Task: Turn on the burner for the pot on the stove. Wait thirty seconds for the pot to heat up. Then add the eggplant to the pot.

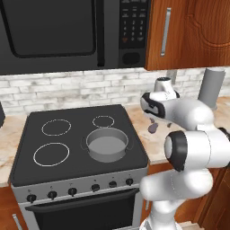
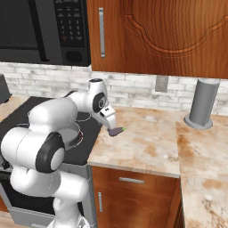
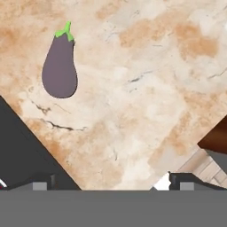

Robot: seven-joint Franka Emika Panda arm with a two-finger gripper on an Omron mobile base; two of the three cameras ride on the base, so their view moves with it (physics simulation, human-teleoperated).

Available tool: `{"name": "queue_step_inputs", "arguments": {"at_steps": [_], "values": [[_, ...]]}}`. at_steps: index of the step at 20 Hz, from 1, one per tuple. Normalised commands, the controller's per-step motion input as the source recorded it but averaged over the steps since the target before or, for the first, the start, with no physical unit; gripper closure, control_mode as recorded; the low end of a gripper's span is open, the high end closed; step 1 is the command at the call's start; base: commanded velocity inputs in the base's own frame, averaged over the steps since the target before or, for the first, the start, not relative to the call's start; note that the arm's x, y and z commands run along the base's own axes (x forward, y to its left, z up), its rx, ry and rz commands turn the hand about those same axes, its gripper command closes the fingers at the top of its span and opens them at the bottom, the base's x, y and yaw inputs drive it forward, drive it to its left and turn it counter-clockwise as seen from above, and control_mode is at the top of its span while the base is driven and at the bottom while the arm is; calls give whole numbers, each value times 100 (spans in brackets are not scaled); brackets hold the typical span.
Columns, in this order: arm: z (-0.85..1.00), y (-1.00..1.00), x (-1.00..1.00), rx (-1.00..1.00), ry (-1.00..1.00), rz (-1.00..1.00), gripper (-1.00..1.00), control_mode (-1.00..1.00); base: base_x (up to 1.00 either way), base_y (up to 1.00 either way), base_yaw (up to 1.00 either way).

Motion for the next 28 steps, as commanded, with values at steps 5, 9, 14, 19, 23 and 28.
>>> {"name": "queue_step_inputs", "arguments": {"at_steps": [5, 9, 14, 19, 23, 28], "values": [[-27, -4, 37, 0, 0, 0, -100, -100, 0, 0, 0], [-26, 0, 39, 0, -1, 0, -100, -100, 0, 0, 0], [-25, -3, 29, 0, -2, 0, -100, -100, 0, 0, 0], [-29, -8, 27, 0, -2, 0, -100, -100, 0, 0, 0], [-29, -9, 34, 0, -2, 0, -100, -100, 0, 0, 0], [-23, -8, 44, 0, -2, 0, -100, -100, 0, 0, 0]]}}
